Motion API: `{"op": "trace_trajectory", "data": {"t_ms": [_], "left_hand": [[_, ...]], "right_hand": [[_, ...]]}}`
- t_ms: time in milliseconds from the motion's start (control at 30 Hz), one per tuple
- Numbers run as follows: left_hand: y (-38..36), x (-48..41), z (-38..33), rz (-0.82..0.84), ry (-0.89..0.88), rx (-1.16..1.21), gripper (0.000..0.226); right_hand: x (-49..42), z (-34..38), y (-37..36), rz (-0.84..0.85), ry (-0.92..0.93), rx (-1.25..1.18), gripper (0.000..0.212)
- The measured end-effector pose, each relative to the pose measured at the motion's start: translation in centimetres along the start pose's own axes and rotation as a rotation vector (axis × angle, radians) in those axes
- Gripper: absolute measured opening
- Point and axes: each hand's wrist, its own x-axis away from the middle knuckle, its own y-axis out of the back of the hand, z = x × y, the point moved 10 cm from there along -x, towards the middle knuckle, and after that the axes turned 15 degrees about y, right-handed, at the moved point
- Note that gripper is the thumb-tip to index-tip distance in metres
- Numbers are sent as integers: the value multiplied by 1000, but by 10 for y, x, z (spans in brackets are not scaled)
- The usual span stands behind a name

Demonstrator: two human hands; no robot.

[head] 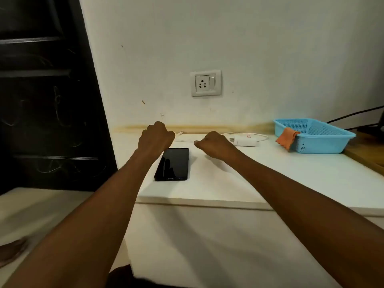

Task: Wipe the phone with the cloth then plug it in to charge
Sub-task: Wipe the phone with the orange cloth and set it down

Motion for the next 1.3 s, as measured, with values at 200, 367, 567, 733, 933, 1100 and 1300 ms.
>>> {"op": "trace_trajectory", "data": {"t_ms": [200,367,567,733,933,1100,1300], "left_hand": [[-17,7,18,129,108,-46,22],[-22,5,23,198,177,-36,20],[-34,11,26,356,294,147,30],[-39,12,24,436,376,334,16],[-42,15,7,490,399,512,13],[-45,10,-13,515,395,819,13],[-83,32,-58,871,411,1032,55]], "right_hand": [[8,9,-31,48,-40,-195,20],[9,19,-37,39,-81,-370,11],[13,19,-40,53,-208,-538,11],[18,12,-37,7,-330,-645,17],[12,-4,-23,-144,-372,-772,16],[9,-15,4,-226,-362,-847,26],[4,-24,51,-350,-340,-902,24]]}}
